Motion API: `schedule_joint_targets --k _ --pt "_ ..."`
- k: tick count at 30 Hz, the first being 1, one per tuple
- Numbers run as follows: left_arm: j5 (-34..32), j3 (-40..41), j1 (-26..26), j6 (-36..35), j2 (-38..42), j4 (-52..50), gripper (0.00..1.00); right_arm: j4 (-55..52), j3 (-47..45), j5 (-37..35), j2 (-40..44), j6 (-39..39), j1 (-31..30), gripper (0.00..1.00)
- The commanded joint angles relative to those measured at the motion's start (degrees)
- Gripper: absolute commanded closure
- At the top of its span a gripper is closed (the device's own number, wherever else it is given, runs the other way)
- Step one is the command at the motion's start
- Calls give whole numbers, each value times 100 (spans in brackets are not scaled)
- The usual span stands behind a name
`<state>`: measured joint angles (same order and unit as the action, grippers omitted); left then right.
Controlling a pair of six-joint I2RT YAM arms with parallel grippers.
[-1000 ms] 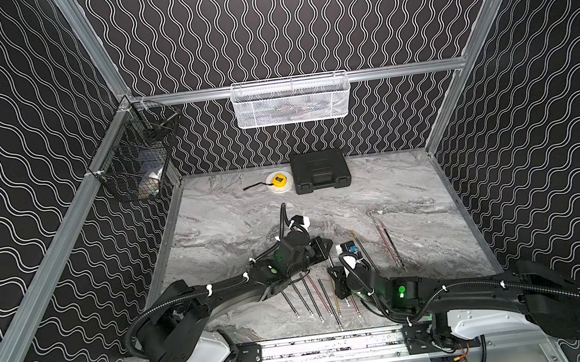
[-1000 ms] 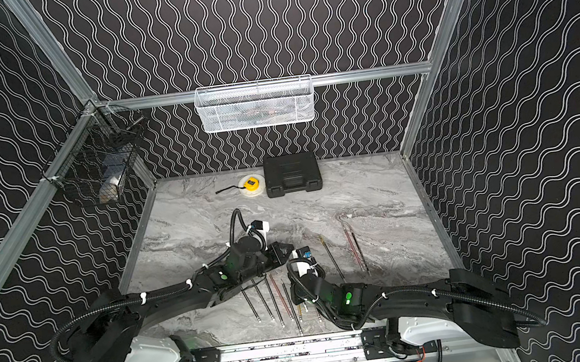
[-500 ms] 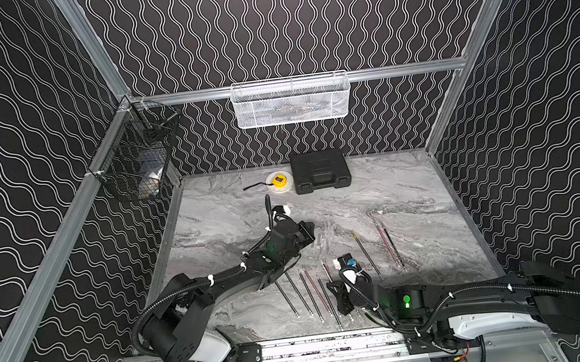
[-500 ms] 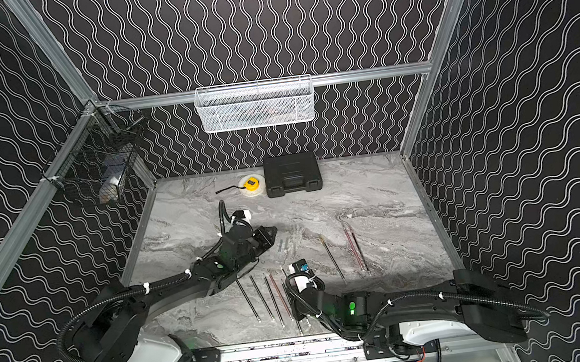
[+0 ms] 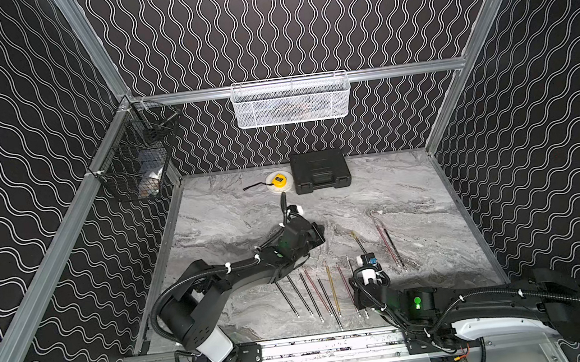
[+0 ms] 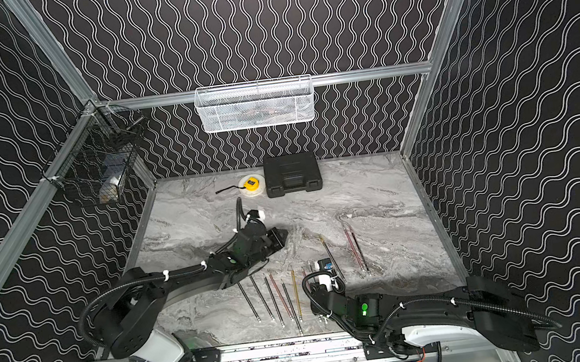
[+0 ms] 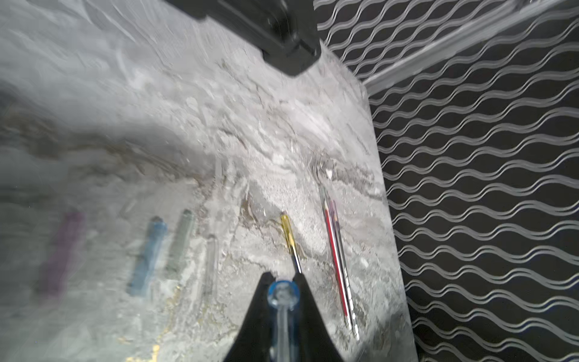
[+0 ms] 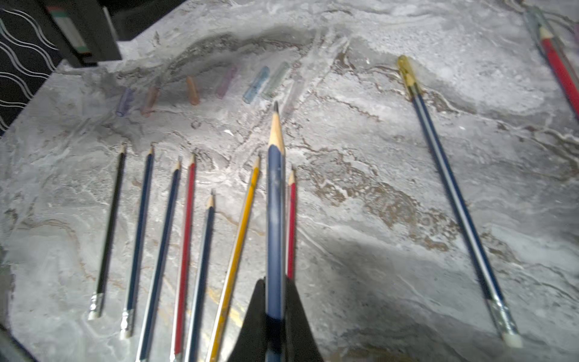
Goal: Remove the protective cover of the pencils
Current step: Place the pencil at the center of the board.
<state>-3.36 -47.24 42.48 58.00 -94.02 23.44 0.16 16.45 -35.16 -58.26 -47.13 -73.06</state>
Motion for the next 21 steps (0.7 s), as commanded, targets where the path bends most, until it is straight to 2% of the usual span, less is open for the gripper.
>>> schedule_joint_targets --k 1,7,21 --pt "92 -258 185 -243 -345 11 100 -22 -106 -66 -39 -300 71 100" --pt "54 -902 484 -443 -974 -349 100 208 -253 108 -366 -375 261 100" --pt "-42 -1798 560 -579 -2079 -1038 100 734 -249 707 -1011 -401 713 99"
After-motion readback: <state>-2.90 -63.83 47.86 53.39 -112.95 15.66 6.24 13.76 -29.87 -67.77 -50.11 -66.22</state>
